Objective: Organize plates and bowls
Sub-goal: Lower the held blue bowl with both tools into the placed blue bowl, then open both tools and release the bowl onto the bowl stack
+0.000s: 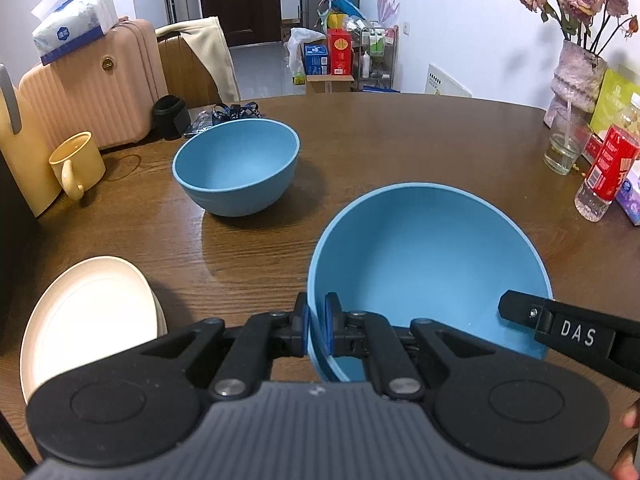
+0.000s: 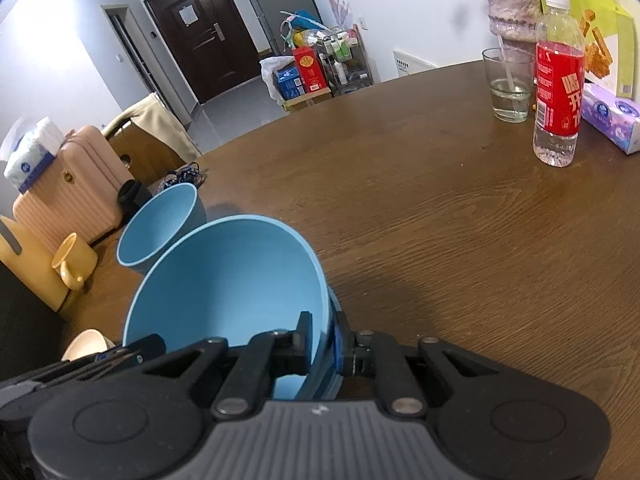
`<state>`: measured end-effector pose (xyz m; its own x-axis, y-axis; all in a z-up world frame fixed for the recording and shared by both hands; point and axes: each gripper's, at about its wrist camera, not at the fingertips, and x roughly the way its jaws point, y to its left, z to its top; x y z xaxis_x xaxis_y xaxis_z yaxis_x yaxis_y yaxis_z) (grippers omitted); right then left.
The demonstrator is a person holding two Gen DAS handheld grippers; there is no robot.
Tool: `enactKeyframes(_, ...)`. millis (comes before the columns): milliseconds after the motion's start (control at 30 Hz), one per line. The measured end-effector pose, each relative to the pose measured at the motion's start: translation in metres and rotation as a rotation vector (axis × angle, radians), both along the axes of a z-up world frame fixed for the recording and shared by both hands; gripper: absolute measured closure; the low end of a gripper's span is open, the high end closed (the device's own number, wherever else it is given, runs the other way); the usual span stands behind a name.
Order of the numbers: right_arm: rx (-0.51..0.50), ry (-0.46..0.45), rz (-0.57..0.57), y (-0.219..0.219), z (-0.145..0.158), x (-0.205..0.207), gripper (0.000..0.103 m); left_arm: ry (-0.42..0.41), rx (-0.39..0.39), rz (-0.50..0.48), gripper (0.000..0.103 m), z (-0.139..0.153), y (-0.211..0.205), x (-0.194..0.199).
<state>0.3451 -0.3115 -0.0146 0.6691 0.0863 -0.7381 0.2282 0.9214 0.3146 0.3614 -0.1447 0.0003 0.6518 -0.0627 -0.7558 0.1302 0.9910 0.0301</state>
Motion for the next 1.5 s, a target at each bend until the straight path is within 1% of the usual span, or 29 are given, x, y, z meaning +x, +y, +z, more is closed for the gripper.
enactKeyframes(200,-0.042,0.01,0.012,0.005,-0.004,0.002,0.093,0.007,0.011,-0.003,0.095,-0.004,-0.002,0.0)
enactKeyframes(433,-0.064,0.015,0.022,0.007,-0.005,0.003,0.093,0.015,0.021,-0.004,0.095,-0.009,-0.003,0.0)
enactKeyframes(667,-0.107,0.021,0.04,0.012,-0.003,0.003,0.093,0.018,0.021,-0.001,0.094,-0.009,-0.003,0.0)
enactKeyframes(967,-0.129,0.026,0.051,0.015,-0.003,0.005,0.092,0.032,0.015,0.004,0.094,-0.011,-0.002,0.001)
enactKeyframes(1067,-0.136,0.025,0.058,0.017,-0.003,0.005,0.09,0.035,0.014,0.009,0.094,-0.013,-0.001,0.002)
enactKeyframes(1267,-0.139,0.023,0.06,0.018,-0.003,0.006,0.088,0.042,0.01,0.012,0.094,-0.014,0.0,0.003)
enactKeyframes(1333,-0.134,0.022,0.061,0.018,-0.003,0.006,0.086,0.041,0.008,0.009,0.092,-0.014,0.0,0.002)
enactKeyframes(1367,-0.13,0.018,0.061,0.017,-0.003,0.005,0.085,0.04,0.003,0.004,0.088,-0.014,0.0,0.001)
enactKeyframes(1433,-0.122,0.009,0.06,0.016,-0.001,0.004,0.083,0.026,-0.006,-0.007,0.068,-0.013,0.002,-0.002)
enactKeyframes(1467,-0.119,0.004,0.06,0.015,-0.001,0.003,0.08,0.014,-0.007,-0.004,0.043,-0.012,0.002,-0.003)
enactKeyframes(1500,-0.117,-0.002,0.057,0.015,0.0,0.001,0.076,-0.004,-0.01,0.005,0.024,-0.01,0.004,-0.005)
